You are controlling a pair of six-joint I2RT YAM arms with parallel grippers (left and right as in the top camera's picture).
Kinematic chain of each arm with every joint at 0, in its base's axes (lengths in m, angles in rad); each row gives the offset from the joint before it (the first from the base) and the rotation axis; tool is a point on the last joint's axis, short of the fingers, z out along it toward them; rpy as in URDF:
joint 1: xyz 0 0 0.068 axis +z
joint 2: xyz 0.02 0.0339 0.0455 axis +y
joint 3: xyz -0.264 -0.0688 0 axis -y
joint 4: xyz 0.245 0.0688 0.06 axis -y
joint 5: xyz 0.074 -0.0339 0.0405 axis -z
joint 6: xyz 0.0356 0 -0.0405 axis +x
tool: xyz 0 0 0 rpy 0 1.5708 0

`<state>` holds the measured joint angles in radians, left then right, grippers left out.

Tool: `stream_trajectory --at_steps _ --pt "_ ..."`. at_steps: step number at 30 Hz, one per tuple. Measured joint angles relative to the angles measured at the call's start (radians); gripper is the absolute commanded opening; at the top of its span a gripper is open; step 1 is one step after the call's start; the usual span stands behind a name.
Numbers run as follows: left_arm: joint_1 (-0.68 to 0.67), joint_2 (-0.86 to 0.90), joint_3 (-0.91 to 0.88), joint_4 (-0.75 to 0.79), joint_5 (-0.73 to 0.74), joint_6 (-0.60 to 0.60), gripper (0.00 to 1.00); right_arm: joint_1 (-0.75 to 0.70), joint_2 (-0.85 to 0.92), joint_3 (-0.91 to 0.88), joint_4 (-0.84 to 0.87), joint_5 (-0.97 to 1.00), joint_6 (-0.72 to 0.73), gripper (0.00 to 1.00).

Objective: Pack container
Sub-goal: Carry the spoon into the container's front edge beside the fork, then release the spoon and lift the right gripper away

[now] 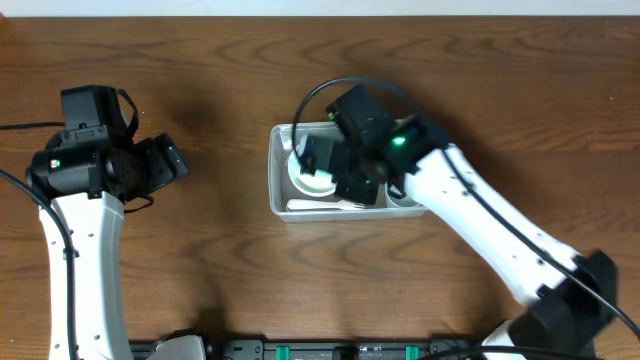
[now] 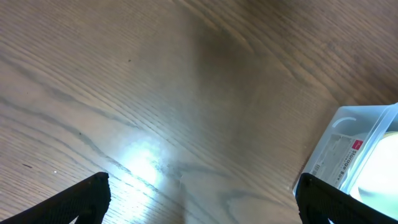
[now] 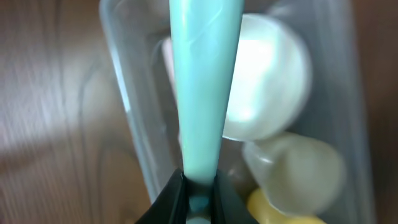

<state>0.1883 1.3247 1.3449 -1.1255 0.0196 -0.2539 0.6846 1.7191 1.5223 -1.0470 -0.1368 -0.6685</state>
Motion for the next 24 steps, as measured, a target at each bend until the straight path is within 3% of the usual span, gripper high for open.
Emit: stream_trajectory --at_steps 14,18,24 --pt "0.0 0.0 0.0 0.0 0.0 0.0 0.95 0.017 0.125 -0.001 -0.027 -0.006 -0.119 0.03" --pt "0.0 0.0 0.0 0.0 0.0 0.0 0.95 0.017 0.125 -0.001 -0.031 -0.006 -0.127 0.26" --pt "0.0 0.0 0.0 0.0 0.0 0.0 0.95 0.017 0.125 -0.001 -0.037 -0.006 -0.127 0.39"
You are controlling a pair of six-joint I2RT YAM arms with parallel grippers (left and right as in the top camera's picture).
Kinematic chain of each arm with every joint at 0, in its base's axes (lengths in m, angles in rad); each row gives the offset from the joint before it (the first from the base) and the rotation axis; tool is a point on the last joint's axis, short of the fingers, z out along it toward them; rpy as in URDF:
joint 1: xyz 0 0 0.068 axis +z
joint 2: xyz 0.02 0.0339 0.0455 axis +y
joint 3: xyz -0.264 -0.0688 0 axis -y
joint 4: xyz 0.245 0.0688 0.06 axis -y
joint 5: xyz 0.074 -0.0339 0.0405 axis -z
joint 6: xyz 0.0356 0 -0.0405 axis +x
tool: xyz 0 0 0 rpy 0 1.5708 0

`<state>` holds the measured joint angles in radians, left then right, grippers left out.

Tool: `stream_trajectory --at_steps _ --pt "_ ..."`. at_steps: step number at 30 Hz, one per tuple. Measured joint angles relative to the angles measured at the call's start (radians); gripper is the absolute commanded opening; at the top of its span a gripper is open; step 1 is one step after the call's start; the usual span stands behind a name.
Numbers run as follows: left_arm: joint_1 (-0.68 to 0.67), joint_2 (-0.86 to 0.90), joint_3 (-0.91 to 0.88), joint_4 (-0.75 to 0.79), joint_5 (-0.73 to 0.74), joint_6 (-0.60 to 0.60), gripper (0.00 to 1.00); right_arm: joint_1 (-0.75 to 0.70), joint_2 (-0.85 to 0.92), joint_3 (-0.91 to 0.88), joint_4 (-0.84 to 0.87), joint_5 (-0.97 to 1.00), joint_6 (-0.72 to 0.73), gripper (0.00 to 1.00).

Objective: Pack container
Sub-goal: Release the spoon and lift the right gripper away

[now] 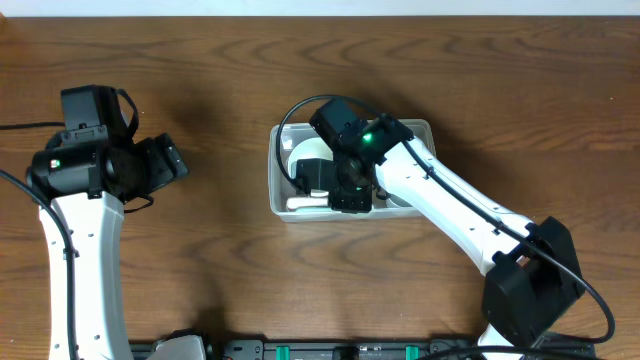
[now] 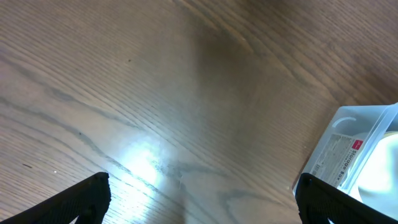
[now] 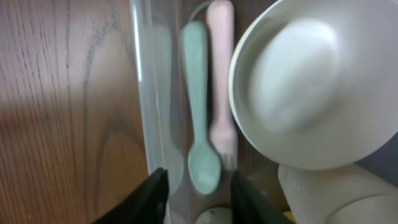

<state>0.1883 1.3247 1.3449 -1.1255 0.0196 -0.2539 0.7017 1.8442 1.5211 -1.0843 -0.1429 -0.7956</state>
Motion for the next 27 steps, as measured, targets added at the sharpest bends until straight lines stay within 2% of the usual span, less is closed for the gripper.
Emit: stream_trajectory --at_steps 4,9,13,17,18,19,20,21,27 --pt "0.0 0.0 0.0 0.0 0.0 0.0 0.95 0.0 0.0 0.0 0.006 0.0 0.002 0.38" --pt "0.0 0.0 0.0 0.0 0.0 0.004 0.95 0.0 0.0 0.0 0.094 0.004 0.061 0.39" --pt "-0.017 -0.001 0.0 0.002 0.0 0.021 0.94 -0.011 -0.007 -0.003 0.209 0.027 0.175 0.41" --pt "-0.09 -0.003 0.0 0.04 0.0 0.063 0.94 -0.075 -0.057 -0.006 0.307 0.047 0.336 0.45" --pt "-0.123 -0.005 0.0 0.058 -0.002 0.084 0.95 -0.108 -0.081 -0.006 0.328 0.047 0.389 0.54" --pt "-0.147 -0.005 0.0 0.071 0.0 0.1 0.95 -0.137 -0.102 -0.006 0.34 0.05 0.43 0.7" --pt "-0.18 -0.006 0.0 0.089 0.0 0.124 0.98 -0.183 -0.13 -0.006 0.349 0.052 0.495 0.94" --pt "-0.21 -0.006 0.0 0.105 0.0 0.149 0.98 -0.222 -0.151 -0.006 0.353 0.053 0.537 0.99" --pt "-0.295 -0.005 0.0 0.158 0.001 0.241 0.98 -0.468 -0.217 -0.005 0.344 0.076 0.709 0.99"
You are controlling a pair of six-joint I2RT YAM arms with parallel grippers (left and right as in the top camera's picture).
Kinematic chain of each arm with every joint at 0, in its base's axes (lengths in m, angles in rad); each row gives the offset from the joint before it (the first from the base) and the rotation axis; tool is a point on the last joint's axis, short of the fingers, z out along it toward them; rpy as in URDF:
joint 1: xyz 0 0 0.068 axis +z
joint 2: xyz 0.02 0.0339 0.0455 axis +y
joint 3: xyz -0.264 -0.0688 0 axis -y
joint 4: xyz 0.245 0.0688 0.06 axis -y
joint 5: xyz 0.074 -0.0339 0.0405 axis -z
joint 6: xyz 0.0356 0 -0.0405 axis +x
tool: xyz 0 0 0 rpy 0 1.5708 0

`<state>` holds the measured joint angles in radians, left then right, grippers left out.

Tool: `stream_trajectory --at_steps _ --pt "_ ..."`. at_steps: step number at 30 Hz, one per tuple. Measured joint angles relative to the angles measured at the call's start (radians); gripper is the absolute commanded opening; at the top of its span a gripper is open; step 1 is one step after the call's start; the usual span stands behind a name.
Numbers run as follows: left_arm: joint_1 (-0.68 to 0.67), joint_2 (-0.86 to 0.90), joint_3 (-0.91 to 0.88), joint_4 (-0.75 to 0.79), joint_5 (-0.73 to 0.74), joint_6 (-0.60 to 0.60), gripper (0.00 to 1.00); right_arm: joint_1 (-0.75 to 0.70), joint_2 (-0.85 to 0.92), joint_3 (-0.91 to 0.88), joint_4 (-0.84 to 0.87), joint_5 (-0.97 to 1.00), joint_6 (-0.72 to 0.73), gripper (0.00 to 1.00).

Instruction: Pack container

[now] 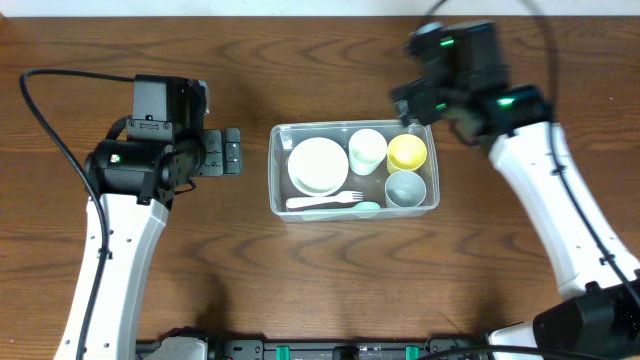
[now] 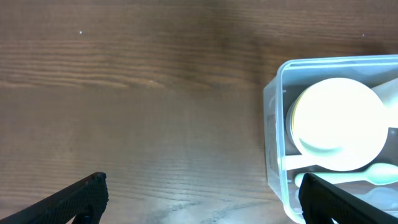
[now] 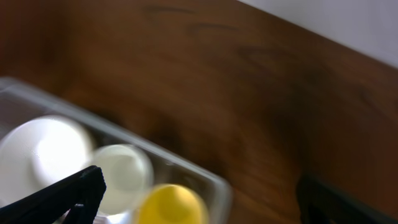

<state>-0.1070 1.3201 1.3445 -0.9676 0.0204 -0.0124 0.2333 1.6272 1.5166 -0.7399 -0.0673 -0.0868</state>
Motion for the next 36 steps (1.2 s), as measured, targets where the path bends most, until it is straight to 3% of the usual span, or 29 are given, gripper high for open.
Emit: stream_trajectory --at_steps 11,17,22,28,36 --pt "0.0 0.002 0.0 0.023 -0.001 0.066 0.98 -0.23 -0.003 -0.001 -0.117 0.004 0.16 0.99" --pt "0.0 -0.035 -0.008 -0.002 0.005 0.08 0.98 -0.242 -0.114 -0.035 -0.209 0.074 0.214 0.99" --pt "0.0 -0.212 -0.067 0.004 0.011 0.089 0.98 -0.23 -0.365 -0.184 -0.146 0.108 0.24 0.99" --pt "0.0 -0.561 -0.306 0.029 0.044 0.083 0.98 -0.167 -0.759 -0.52 -0.126 0.171 0.283 0.99" --pt "0.0 -0.933 -0.487 0.007 0.06 -0.048 0.98 -0.11 -1.281 -0.809 -0.18 0.238 0.394 0.99"
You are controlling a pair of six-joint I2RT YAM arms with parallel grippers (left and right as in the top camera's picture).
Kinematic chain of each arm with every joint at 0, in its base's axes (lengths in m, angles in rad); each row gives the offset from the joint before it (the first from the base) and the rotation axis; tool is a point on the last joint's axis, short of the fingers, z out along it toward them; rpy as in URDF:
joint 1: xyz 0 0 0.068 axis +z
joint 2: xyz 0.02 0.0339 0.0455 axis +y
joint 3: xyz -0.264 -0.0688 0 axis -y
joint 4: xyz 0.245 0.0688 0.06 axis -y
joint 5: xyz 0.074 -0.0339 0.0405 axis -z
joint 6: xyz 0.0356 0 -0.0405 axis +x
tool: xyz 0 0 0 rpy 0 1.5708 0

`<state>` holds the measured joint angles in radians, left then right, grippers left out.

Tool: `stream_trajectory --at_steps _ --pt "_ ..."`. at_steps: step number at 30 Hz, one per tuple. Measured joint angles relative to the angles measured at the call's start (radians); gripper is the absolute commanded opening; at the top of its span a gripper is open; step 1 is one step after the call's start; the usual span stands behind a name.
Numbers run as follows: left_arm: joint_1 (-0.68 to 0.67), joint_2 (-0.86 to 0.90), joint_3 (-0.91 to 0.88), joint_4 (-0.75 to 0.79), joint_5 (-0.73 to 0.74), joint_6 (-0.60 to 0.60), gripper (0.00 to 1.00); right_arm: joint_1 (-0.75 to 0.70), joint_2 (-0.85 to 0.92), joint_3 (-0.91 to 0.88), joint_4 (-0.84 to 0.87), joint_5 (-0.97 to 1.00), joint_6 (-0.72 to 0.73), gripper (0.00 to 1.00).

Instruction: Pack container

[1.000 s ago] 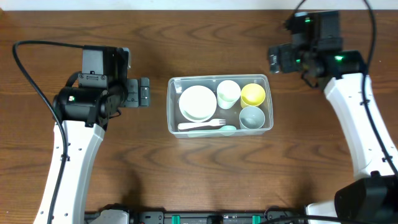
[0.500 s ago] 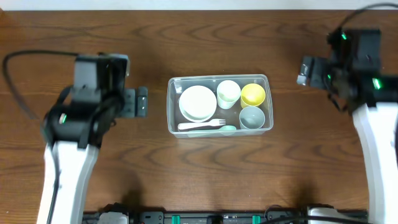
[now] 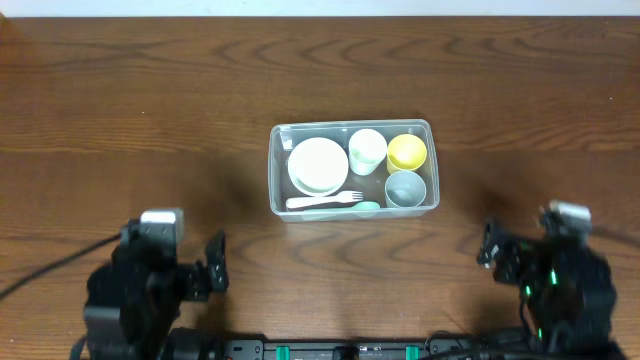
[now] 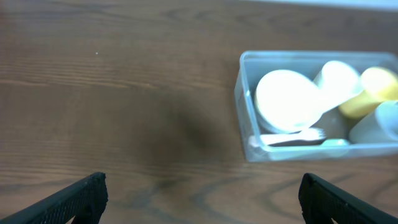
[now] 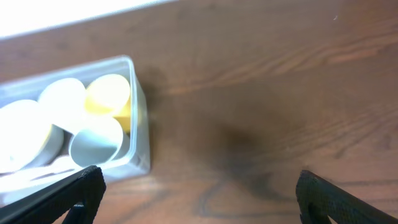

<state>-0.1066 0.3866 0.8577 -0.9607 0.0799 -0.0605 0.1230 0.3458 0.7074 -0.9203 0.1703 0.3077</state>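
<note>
The clear plastic container (image 3: 272, 172) stands mid-table. It holds a white plate (image 3: 318, 165), a white cup (image 3: 367, 150), a yellow cup (image 3: 406, 152), a grey cup (image 3: 403, 187), a pink fork (image 3: 325, 200) and a teal spoon (image 3: 368, 207). My left gripper (image 4: 202, 199) is open and empty at the near left of the table, far from the container (image 4: 242, 115). My right gripper (image 5: 199, 196) is open and empty at the near right, with the yellow cup (image 5: 109, 93) and grey cup (image 5: 96, 140) in its view.
Brown wooden table (image 3: 150, 120) on all sides of the container. Both arm bases (image 3: 150, 290) sit at the table's near edge. No other loose objects are in view.
Both arms have drawn back from beside the container to the table's near edge, left and right. The grippers remain open. The container and its contents have not moved.
My right gripper held the teal spoon over the container. Then the spoon lay inside beside the pink fork and the gripper was open above it. Then the right gripper was behind the container and the left beside it. Now both arms are at the near edge.
</note>
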Motion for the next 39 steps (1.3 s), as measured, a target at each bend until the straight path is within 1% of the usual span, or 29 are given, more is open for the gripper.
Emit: stream_trajectory --at_steps 3,6,15,29,33,36,39 --pt "0.0 -0.047 -0.001 -0.001 0.0 -0.027 0.98 0.0 -0.102 -0.038 0.002 0.012 0.016 0.99" --pt "0.0 -0.051 -0.001 -0.001 0.001 -0.044 0.98 0.0 -0.135 -0.052 0.002 0.005 0.036 0.99" --pt "0.0 -0.051 -0.001 -0.001 0.003 -0.049 0.98 0.0 -0.137 -0.054 -0.02 -0.066 0.093 0.99" --pt "0.0 -0.051 -0.001 -0.001 0.003 -0.053 0.98 0.0 -0.137 -0.057 -0.216 -0.081 0.103 0.99" --pt "0.0 -0.051 -0.001 -0.001 0.003 -0.055 0.98 0.0 -0.141 -0.062 -0.138 -0.091 0.059 0.99" --pt "0.0 -0.051 -0.001 -0.001 0.003 -0.056 0.98 0.0 -0.172 -0.096 0.0 -0.117 -0.051 0.99" --pt "0.0 -0.051 -0.001 0.0 0.003 -0.056 0.98 0.0 -0.231 -0.178 0.144 -0.159 -0.158 0.99"
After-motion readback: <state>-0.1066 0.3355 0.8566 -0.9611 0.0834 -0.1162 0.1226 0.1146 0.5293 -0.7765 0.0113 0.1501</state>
